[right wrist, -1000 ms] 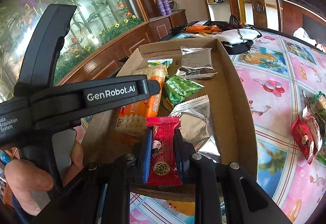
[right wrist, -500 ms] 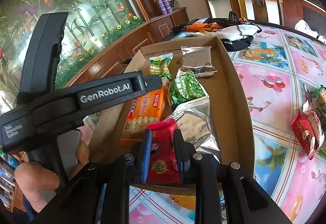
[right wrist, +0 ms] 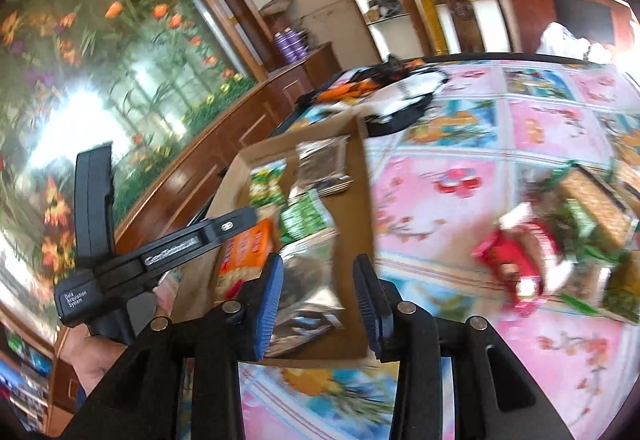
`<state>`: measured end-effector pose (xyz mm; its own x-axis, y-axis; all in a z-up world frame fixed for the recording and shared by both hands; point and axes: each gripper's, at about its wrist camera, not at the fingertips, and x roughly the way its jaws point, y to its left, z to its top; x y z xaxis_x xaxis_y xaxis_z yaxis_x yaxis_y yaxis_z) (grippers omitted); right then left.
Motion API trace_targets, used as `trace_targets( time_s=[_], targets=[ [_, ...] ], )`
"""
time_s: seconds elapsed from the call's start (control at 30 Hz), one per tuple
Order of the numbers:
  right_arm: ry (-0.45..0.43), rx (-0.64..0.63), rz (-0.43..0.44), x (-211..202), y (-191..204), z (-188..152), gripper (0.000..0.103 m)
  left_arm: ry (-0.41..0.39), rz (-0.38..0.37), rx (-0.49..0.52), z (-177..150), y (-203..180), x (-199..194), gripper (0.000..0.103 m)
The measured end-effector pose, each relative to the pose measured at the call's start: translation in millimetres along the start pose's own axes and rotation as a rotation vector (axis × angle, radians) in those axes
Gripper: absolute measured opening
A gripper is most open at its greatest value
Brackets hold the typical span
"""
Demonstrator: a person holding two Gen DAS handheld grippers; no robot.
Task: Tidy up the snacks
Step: 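Open the left tool over the box while the right tool releases the red packet inside, then move both open tools back from the box to the snack pile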
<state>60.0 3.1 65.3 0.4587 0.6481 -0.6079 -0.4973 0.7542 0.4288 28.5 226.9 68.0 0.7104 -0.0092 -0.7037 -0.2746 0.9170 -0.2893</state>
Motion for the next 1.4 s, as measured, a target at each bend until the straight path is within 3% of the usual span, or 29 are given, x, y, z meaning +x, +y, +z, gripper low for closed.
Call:
trace_targets(
  time_s=[0.33,0.53,0.77,0.87,1.07,1.2,1.4],
  targets=[
    [-0.090,0.183,-0.128,-69.7,-91.1,4.9,0.041,-0.023,-0.037,0.043,-4.6,-15.7,-4.8,0.057],
    [-0.150,0.283,-0.147,-104.7,-128.3,10.3,0.040,-0.011,-0.042,0.058,-8.3,-23.9,-0.5,0.058],
    [-0.207,0.402,-0.226,-143.9,-186.6,10.1,0.041,-0.020,-0.127,0.127,-16.4,-69.2,-18.8,0.059],
    [-0.193,0.474,-0.257,-150.5,-215.1,5.5,0.041,0.013,-0.187,0.160,-23.1,-96.8,-17.0,0.062],
    [-0.168,0.518,-0.298,-150.9,-242.3,4.7,0.040,0.158,-0.257,0.243,-40.7,-162.7,10.3,0.062],
    [-0.173,0.546,-0.277,-157.0,-252.0,3.7,0.041,0.233,-0.234,0.214,-41.2,-182.7,38.6,0.062],
    [-0.179,0.531,-0.260,-158.8,-245.9,5.0,0.041,0.276,-0.162,0.164,-45.2,-196.2,68.4,0.062]
  ],
)
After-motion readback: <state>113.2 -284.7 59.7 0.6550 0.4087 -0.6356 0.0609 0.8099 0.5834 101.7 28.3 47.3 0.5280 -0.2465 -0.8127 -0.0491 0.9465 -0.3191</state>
